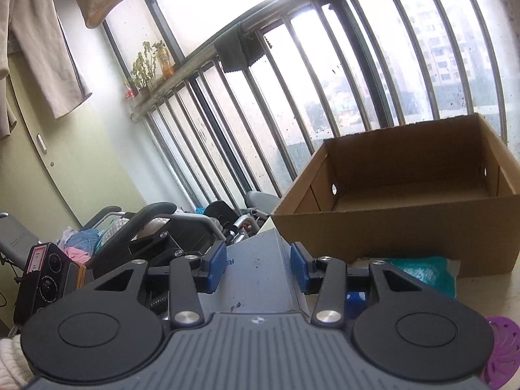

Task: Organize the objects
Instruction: 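Carry the white box with the left gripper into the cardboard box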

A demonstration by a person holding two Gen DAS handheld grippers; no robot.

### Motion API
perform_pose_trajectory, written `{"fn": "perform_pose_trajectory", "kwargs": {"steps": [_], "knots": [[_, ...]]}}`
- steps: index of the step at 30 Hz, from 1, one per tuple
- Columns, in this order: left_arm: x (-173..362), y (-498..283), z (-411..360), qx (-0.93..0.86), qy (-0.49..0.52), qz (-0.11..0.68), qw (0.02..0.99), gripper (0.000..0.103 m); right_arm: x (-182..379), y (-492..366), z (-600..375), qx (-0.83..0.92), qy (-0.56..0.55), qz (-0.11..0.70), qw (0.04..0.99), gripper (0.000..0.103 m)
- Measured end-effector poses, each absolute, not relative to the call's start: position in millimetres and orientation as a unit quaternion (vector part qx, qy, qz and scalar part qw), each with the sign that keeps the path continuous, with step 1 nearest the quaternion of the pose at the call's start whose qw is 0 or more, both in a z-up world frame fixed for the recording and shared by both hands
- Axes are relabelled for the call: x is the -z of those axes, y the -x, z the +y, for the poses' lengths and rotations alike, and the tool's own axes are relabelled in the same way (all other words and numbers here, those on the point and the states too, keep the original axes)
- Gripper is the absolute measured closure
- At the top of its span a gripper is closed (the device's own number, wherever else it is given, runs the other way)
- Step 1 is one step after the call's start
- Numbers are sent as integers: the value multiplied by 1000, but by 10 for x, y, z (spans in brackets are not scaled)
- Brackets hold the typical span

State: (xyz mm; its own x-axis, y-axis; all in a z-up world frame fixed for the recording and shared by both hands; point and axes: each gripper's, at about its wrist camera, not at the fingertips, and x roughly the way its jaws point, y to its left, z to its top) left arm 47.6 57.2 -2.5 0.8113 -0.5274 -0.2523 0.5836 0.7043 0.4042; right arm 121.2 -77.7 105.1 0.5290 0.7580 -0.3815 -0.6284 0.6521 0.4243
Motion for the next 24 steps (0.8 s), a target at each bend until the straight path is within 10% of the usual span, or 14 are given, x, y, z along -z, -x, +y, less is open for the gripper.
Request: {"fn": "perform_pose_trajectory", "kwargs": {"steps": [24], "knots": [[-350,-2459,386,328,-293,81,894,43,-1456,-3017,-1133,-352,-90,284,887,58]]}}
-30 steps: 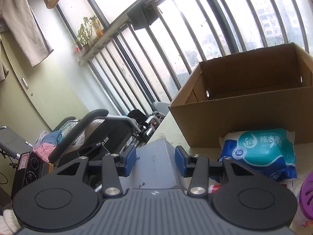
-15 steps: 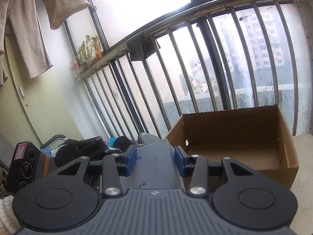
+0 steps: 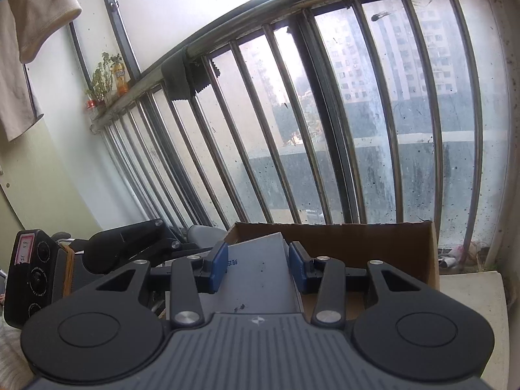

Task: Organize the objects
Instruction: 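Carry the white box with the left gripper into the cardboard box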

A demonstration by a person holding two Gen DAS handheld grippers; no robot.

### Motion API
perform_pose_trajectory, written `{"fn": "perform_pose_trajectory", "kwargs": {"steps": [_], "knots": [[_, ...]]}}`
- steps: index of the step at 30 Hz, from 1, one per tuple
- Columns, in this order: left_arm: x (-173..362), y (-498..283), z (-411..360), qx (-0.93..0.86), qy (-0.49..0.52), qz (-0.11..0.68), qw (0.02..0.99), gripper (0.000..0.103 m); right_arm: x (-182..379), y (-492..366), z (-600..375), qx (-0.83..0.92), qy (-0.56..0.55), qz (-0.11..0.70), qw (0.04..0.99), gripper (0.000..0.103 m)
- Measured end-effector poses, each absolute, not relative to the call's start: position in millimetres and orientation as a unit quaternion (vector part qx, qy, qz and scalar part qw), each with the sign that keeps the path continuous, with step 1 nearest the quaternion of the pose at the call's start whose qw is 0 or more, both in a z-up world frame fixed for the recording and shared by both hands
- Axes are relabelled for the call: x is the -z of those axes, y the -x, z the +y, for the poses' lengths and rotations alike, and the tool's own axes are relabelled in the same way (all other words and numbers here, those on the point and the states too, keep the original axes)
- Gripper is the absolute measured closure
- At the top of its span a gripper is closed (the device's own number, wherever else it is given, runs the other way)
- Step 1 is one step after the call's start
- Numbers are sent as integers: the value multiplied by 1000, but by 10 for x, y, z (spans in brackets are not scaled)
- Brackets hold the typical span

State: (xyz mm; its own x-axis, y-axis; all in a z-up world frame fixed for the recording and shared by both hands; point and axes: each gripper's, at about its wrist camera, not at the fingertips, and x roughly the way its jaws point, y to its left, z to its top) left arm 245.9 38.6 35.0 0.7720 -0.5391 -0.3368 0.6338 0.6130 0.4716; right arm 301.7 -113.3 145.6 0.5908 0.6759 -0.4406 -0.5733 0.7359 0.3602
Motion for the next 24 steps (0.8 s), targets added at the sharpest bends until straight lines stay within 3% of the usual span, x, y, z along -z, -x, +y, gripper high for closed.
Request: {"fn": "perform_pose_trajectory", "kwargs": {"steps": [19,20,21,24], "knots": [[-36,-3498,395,367,-322,341,804,43,-683,-4031,-851,-297,-108,435,843,59],[14,-3515,344,365,-340,356,790,43,-632,-4065,-807,-293,-101,448,839,66],[64,-3533,284,367,-358,376,771,43,-588,-4085,-770,-299,-99,456,832,82],[129,-3601,243,356,-370,418,750,43,-454,-4134,-593,-308,-94,490,810,82]]}}
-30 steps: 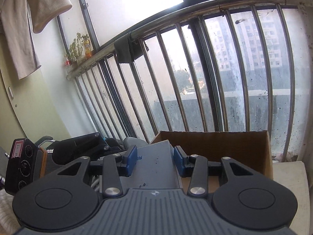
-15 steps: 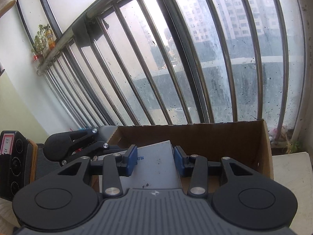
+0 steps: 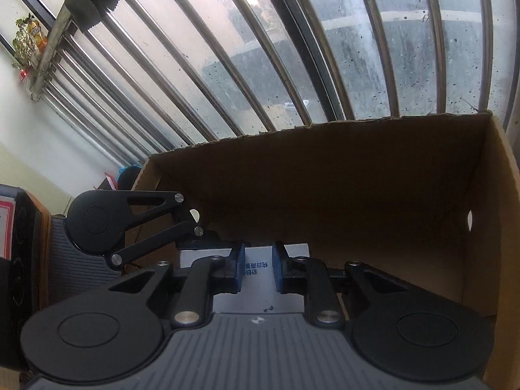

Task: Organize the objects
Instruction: 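Carry the white box with the left gripper into the cardboard box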

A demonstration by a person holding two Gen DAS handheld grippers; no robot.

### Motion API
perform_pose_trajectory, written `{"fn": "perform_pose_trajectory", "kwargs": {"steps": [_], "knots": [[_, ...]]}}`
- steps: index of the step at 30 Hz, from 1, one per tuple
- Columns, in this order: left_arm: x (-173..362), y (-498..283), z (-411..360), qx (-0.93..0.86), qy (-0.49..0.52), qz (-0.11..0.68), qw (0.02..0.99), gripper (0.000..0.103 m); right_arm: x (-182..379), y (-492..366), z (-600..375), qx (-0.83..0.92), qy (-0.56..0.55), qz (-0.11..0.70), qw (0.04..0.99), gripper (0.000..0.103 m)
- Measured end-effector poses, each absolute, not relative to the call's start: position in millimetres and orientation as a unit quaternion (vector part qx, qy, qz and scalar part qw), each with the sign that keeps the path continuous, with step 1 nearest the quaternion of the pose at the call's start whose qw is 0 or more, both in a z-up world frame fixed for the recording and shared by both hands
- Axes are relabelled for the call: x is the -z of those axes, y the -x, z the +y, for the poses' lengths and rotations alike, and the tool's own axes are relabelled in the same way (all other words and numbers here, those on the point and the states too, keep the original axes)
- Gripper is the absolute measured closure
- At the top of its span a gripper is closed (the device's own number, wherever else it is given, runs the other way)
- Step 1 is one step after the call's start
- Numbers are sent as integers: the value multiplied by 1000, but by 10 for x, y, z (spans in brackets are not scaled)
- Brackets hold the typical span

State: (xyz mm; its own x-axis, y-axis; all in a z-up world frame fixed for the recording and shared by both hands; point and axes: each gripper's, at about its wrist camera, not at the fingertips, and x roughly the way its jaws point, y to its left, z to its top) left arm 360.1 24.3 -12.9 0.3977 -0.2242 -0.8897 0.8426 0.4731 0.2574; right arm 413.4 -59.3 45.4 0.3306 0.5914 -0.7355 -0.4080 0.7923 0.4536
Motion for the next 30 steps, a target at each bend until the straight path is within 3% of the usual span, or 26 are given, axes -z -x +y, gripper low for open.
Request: {"fn": "perform_pose_trajectory", "kwargs": {"steps": [6,10,18,20,23,30], "knots": [[287,-3563,223,329,-431,446,712,41,-344,-4262,-636,-266,-101,501,817,82],[320,-3477,175,313,-470,430,704,32,-257,-4283,-703,-264,-110,519,806,81],[239,-3258,272,293,-481,418,713,31,-273,-4153,-754,-252,-107,518,810,80],[171,-3223,341,291,-469,413,724,34,-296,-4155,-806,-249,-117,516,811,79],[77,-3196,448,300,-444,416,735,47,-294,-4249,-852,-244,-126,521,808,79],[134,-3156,382,300,-450,420,729,52,-165,-4325,-791,-247,-118,543,794,80]]}}
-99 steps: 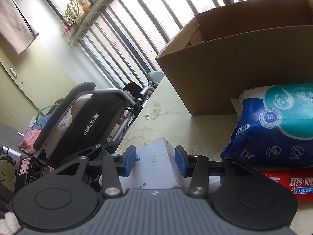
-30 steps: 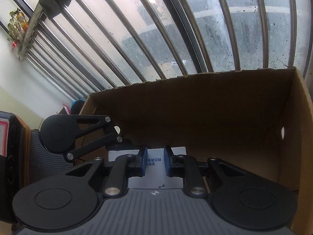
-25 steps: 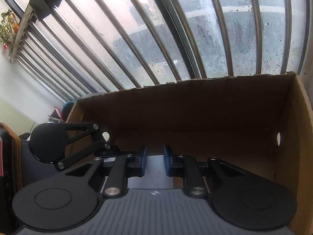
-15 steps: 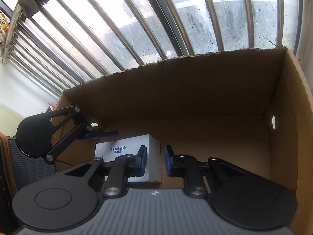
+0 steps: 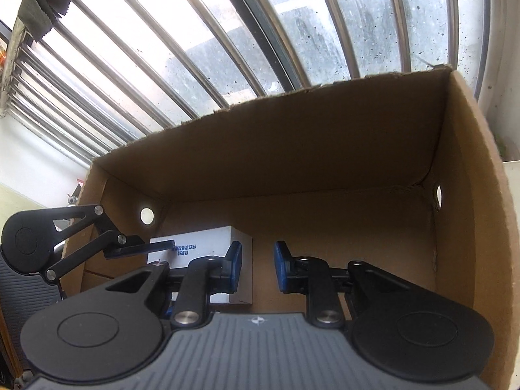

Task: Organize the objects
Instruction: 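Carry the white box with the left gripper into the cardboard box, then open the left gripper to release the white box inside the cardboard box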

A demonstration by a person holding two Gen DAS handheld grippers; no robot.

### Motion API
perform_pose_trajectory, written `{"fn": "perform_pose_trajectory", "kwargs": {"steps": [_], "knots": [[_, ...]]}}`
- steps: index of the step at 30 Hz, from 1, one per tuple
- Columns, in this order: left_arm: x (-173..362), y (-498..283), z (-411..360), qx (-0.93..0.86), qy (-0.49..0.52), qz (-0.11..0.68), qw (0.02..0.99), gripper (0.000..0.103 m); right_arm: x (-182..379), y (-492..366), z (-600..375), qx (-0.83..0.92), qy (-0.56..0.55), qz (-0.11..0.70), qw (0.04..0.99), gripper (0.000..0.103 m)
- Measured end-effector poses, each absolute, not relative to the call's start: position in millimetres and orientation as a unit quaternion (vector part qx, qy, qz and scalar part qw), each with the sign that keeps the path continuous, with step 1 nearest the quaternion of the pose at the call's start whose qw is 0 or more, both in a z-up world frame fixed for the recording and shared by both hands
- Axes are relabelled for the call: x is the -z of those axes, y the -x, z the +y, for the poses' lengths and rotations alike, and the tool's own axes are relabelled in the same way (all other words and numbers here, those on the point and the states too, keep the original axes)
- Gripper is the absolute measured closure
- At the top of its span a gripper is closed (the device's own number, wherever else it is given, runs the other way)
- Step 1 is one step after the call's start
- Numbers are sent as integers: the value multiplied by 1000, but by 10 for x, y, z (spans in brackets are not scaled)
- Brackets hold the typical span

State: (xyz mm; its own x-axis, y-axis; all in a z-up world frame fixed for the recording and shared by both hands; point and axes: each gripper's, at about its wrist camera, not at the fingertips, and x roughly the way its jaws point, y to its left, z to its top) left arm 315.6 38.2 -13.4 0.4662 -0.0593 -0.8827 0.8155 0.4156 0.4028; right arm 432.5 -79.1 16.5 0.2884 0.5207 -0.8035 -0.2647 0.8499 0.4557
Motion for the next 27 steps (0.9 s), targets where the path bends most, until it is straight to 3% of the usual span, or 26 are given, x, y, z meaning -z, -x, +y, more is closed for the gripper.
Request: {"fn": "perform_pose_trajectory", "kwargs": {"steps": [7,9,13,19,27], "knots": [[170,-3123,354,294,-491,418,705,55,-142,-4380,-512,-241,-43,555,795,81],[202,-3107,378,279,-514,418,695,60,-87,-4409,-463,-248,-40,573,780,81],[179,-3133,481,260,-496,430,709,60,-141,-4398,-460,-264,-50,558,785,81],[254,-3012,557,238,-550,412,686,66,-97,-4394,-325,-281,-29,570,772,81],[175,-2987,762,207,-504,434,718,66,-7,-4374,-341,-287,-48,579,762,81]]}}
